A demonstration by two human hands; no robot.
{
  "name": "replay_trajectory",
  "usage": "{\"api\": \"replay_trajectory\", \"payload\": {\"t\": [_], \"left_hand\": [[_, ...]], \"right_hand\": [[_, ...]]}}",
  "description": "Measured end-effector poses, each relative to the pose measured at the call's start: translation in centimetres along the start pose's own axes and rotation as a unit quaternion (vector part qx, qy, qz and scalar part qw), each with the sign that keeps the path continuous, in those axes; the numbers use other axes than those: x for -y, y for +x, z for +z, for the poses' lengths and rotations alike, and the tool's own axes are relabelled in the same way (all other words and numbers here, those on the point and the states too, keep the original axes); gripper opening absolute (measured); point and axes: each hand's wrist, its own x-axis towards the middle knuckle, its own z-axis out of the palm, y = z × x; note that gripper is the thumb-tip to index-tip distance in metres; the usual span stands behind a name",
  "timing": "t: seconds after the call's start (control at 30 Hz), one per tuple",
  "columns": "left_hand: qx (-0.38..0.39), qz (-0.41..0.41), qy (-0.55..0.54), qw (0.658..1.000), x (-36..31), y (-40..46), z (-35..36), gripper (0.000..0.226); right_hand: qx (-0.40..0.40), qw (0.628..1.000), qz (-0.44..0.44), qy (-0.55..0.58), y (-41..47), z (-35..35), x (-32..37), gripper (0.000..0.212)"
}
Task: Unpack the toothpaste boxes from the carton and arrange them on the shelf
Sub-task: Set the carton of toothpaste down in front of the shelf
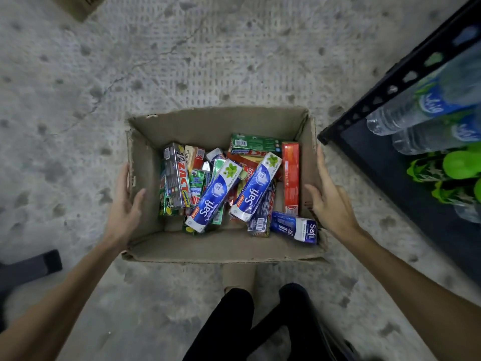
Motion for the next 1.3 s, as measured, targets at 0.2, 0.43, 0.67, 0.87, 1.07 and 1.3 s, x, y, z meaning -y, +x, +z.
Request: {"api": "replay_trajectory", "payload": {"t": [0.2, 0.43, 0.67, 0.87, 1.07, 1.3], "left_hand": [[0.052, 0.023, 0.009, 0.998, -6.2, -3.7, 2.4, 0.067], [0.145, 0.079, 0.012, 0.986, -12.7, -7.2, 7.8, 0.07], [0.257, 0.158, -0.036, 0.953, -17.4, -10.7, 14.5, 0.069], [0.315, 0.179, -0.036, 0.931, -20.4, -13.5, 20.9, 0.067], [0.35, 0.191, -0.023, 0.917, -20.8, -14.6, 27.3, 0.068], [0.356, 0.192, 0.011, 0.915, -18.9, -15.5, 33.8, 0.066]], "right_hand": [[-0.043, 0.996, 0.063, 0.048, -6.9, -4.3, -2.6, 0.086], [-0.098, 0.979, 0.153, 0.091, -16.0, -10.8, -6.1, 0.089], [-0.147, 0.965, 0.196, 0.092, -24.9, -15.4, -10.6, 0.093], [-0.182, 0.951, 0.223, 0.113, -31.0, -17.5, -14.4, 0.093], [-0.252, 0.92, 0.263, 0.142, -35.0, -16.4, -19.2, 0.088], [-0.29, 0.904, 0.273, 0.155, -37.0, -14.6, -26.3, 0.092]]}}
